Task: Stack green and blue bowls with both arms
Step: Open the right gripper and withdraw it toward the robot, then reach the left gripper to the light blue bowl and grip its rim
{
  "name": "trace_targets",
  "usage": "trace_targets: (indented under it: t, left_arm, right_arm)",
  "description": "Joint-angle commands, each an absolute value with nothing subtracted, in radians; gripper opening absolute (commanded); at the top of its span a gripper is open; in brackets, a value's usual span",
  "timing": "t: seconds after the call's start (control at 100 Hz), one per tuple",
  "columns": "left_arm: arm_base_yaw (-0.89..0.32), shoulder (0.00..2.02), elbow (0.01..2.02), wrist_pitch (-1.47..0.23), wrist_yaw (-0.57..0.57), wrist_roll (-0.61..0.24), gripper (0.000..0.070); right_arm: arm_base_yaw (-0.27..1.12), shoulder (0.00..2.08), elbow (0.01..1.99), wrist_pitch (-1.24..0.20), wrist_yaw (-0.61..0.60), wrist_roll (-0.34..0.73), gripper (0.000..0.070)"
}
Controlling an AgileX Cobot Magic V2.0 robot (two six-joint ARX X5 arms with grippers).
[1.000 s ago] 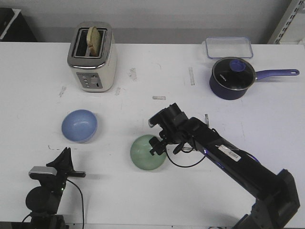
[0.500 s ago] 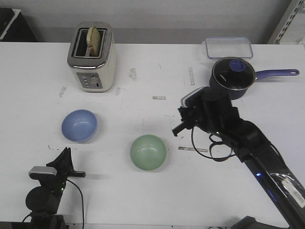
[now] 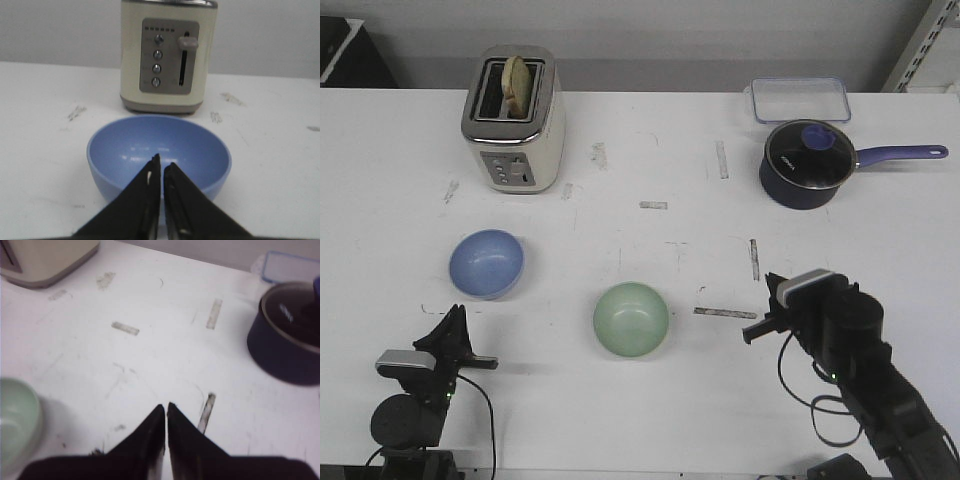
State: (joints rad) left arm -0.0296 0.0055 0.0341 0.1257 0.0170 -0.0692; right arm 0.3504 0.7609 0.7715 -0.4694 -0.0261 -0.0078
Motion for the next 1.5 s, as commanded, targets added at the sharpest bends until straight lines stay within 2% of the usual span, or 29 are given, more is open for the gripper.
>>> trace_targets:
  t: [0.0,0.1,0.23,0.43,0.62,0.79,0.88,1.01,1.24,1.49]
  left_arm:
    - [-0.030,0.004,0.022,0.194,-0.007,-0.069,0.0001]
    - [-0.030,0.004,0.069,0.241,-0.036,-0.080,0.0002]
    - [-0.030,0.017,0.208,0.196,-0.050,-0.083,0.0002]
    - [-0.030,0.175,0.576,-0.124,-0.056,-0.054,0.0018]
    - [-0.030,0.439,0.920,-0.401,-0.127,-0.027,0.0242]
    - [-0.029,0.673,1.149,-0.545,-0.135,-0.049,0.0581]
    - [-0.020,0.785,1.234,-0.618,-0.135,-0.068,0.0656]
    - [0.015,0.928,1.275,-0.687,-0.123,-0.097,0.0657]
    - [0.114,1.193,1.274,-0.786,0.031,-0.099,0.0653]
    - [0.162,1.447,1.274,-0.823,0.038,-0.099,0.0651]
  right_arm:
    - [0.350,0.704,0.681,-0.419,-0.026,0.040,0.0000]
    - [0.350,0.620,0.587,-0.387,-0.026,0.064,0.0000]
    - [0.350,0.570,0.555,-0.385,-0.026,0.063,0.0000]
    - [0.350,0.570,0.555,-0.377,-0.027,0.063,0.0000]
    - [0.350,0.571,0.555,-0.376,-0.027,0.058,0.0000]
    - [0.350,0.571,0.555,-0.376,-0.027,0.048,0.0000]
    - [0.350,0.571,0.555,-0.376,-0.027,0.048,0.0000]
    - [0.350,0.571,0.555,-0.376,-0.027,0.048,0.0000]
    - [0.350,0.571,0.555,-0.390,-0.029,0.048,0.0000]
    - [0.350,0.570,0.555,-0.398,-0.029,0.048,0.0000]
